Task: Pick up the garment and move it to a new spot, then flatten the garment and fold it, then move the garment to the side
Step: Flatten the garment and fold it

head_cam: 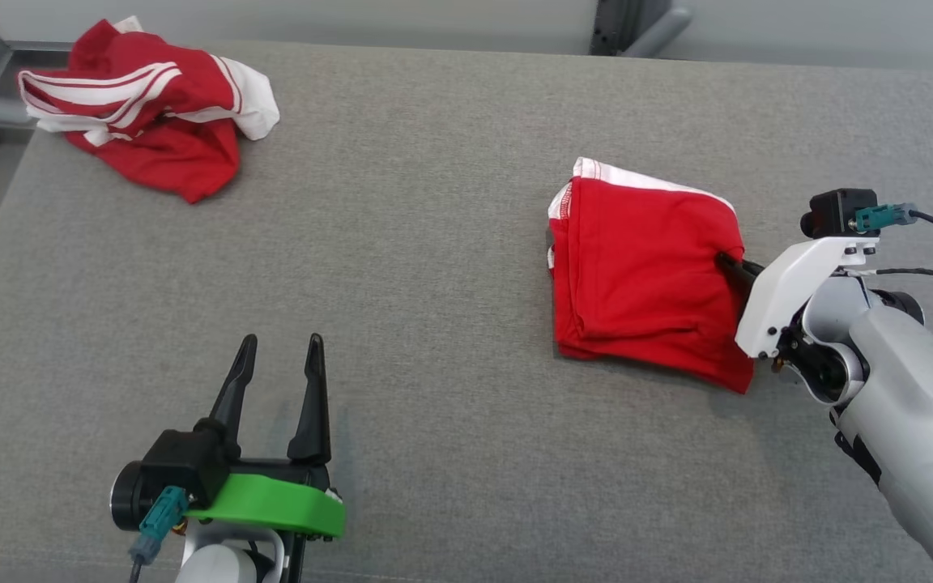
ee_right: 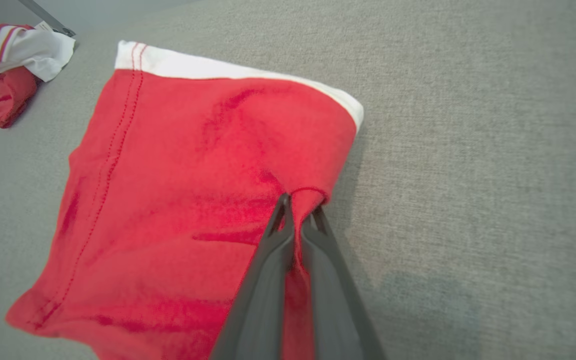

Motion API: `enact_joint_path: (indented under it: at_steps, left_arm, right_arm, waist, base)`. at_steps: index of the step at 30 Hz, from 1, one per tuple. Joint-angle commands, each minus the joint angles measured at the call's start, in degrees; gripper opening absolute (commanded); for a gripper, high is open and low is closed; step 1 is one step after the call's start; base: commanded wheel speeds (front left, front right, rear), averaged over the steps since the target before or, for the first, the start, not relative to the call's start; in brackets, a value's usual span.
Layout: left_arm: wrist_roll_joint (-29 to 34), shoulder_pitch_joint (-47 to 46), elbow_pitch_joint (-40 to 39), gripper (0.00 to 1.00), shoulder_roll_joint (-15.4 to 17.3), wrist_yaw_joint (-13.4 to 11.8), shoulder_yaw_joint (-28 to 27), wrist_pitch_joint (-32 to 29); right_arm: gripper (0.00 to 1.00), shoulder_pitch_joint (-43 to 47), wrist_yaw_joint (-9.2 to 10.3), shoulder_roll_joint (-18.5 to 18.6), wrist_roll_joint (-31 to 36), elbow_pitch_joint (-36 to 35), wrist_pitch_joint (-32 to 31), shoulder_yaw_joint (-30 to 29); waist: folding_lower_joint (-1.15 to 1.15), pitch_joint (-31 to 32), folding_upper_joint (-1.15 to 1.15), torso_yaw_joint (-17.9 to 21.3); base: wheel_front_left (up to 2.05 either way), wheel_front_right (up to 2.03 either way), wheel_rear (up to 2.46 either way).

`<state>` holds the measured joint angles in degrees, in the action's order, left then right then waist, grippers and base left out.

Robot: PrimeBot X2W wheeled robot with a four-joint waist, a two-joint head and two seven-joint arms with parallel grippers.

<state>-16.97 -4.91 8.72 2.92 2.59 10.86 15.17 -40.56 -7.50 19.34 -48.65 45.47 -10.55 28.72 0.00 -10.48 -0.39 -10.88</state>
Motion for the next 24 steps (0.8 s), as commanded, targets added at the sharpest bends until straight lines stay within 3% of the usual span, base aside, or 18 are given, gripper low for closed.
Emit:
enact_joint_path:
  at_steps: [1, 16, 24]
  left_arm:
    - [0.7, -1.2, 0.0, 1.0, 0.0, 0.3, 0.3, 0.0]
    - [3.8, -8.8, 1.2, 1.0, 1.8, 2.0, 1.4, 0.0]
    - [4.6, -10.9, 1.3, 1.0, 2.9, 2.3, 2.3, -0.4]
  right_arm:
    - [0.0, -1.0, 0.02, 0.9, -0.4, -0.3, 0.6, 0.5]
    - [0.0, -9.6, 0.02, 3.5, -3.0, 1.3, 4.9, 5.2]
    - [0.0, -11.2, 0.02, 3.8, -4.8, 2.6, 7.2, 6.7]
  waist:
    - [0.0, -2.2, 0.39, 4.5]
    - [0.0, -10.3, 0.39, 24.1]
    - [0.0, -11.9, 0.39, 25.9]
  base:
    - [0.0, 0.0, 0.0]
    - [0.0, 0.0, 0.0]
    - [0.0, 0.0, 0.0]
